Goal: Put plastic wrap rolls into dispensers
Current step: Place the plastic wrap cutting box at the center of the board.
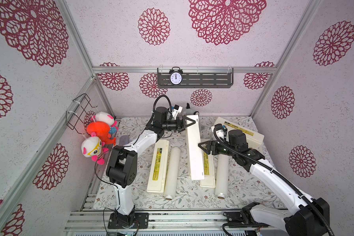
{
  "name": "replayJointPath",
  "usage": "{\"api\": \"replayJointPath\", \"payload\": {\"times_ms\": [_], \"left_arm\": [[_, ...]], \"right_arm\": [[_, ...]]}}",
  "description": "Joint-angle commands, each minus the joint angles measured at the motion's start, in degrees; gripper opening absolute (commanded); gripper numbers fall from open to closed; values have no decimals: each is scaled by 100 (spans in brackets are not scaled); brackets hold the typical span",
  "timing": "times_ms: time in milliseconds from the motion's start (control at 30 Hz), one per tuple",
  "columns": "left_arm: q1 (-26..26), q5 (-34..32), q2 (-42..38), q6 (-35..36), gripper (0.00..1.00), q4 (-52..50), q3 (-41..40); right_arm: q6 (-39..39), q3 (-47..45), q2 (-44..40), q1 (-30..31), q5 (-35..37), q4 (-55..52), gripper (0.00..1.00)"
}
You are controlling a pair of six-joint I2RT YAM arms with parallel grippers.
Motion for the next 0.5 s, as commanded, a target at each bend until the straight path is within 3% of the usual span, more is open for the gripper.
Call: {"api": "replayJointPath", "payload": {"times_ms": [0,267,467], "left_arm": [[-80,496,11,-535,67,1099,-81],[-107,749,284,-1490,67,2362,-138],[-212,795,380,-1571,67,2471,-39]], "right_arm": [[232,-50,-55,-62,-808,784,71],[891,-261,71,-58,-1822,2027,63],[1170,-310,233,-50,-2101,2462,54]]}}
